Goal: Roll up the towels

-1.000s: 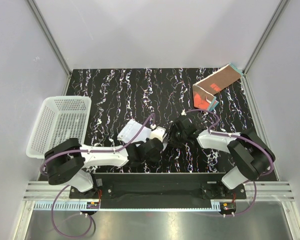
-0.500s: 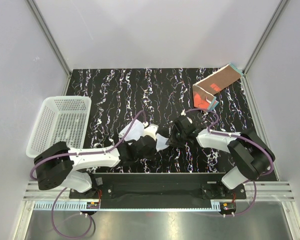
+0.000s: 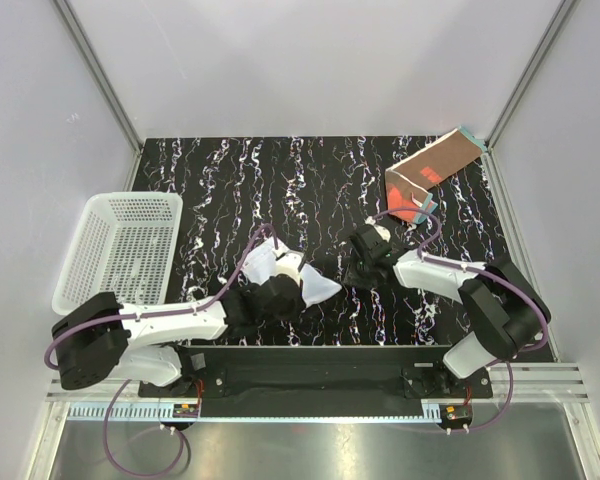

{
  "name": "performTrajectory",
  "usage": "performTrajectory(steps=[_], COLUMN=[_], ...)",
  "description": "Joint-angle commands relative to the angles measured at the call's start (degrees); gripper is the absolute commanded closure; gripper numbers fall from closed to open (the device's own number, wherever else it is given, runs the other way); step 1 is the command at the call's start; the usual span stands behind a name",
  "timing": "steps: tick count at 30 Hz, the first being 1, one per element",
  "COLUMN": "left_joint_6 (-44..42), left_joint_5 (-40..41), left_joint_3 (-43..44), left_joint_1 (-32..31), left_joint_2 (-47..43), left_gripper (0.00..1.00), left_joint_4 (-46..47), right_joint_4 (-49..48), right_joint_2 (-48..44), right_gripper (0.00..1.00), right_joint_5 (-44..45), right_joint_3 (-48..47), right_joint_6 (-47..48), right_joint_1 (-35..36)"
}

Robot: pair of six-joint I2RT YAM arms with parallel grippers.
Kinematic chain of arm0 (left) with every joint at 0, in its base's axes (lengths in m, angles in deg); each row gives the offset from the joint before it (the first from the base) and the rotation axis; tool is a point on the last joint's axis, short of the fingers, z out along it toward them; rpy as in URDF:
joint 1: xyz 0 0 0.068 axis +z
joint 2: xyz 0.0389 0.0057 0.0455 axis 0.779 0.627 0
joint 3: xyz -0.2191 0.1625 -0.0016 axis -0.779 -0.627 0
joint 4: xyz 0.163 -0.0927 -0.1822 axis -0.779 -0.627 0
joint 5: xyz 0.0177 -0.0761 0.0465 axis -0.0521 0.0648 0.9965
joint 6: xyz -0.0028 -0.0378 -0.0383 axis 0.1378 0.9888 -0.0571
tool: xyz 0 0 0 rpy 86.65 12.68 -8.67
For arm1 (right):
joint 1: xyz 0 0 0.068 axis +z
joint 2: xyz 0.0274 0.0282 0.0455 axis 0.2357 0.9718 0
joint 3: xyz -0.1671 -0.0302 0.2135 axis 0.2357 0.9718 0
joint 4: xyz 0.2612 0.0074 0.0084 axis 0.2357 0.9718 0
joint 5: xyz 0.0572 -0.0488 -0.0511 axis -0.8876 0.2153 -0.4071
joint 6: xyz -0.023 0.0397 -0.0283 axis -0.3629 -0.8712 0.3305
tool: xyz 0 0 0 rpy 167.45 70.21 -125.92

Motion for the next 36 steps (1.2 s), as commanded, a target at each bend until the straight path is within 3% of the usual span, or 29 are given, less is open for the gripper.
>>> performTrajectory(steps=[1, 10, 14, 19, 27, 36], left_joint_6=[1.3, 7.4, 12.3, 19.0, 33.3, 40.6], left_joint_5=[-0.4, -3.4, -4.2, -6.0, -13.3, -13.1], left_joint_3=[-0.6, -3.2, -3.7, -4.9, -15.1, -16.1], left_joint_1=[0.4, 0.8, 2.2, 4.7, 9.3, 11.6], left_joint_2=[-1.9, -4.4, -7.0, -6.5, -3.3, -2.8], left_gripper=[1.0, 1.0, 1.0, 1.0, 1.0, 1.0], left_joint_4=[2.3, 6.3, 5.9, 3.4, 16.0, 10.1], right_joint_4=[2.0, 6.8, 5.7, -4.5, -16.6, -29.5], right_joint_2=[0.1, -10.5, -17.5, -21.8, -22.1, -18.3], right_gripper=[0.65, 0.62, 0.62, 0.57, 0.58, 0.66], right_joint_5=[3.2, 6.8, 4.0, -8.1, -17.8, -25.7], right_joint_3=[-1.7, -3.2, -1.8, 4.2, 10.7, 14.1], right_joint_6=[2.8, 5.0, 5.8, 6.0, 2.5, 0.4], right_joint_1=[-2.0, -2.8, -2.8, -2.7, -2.8, -1.2])
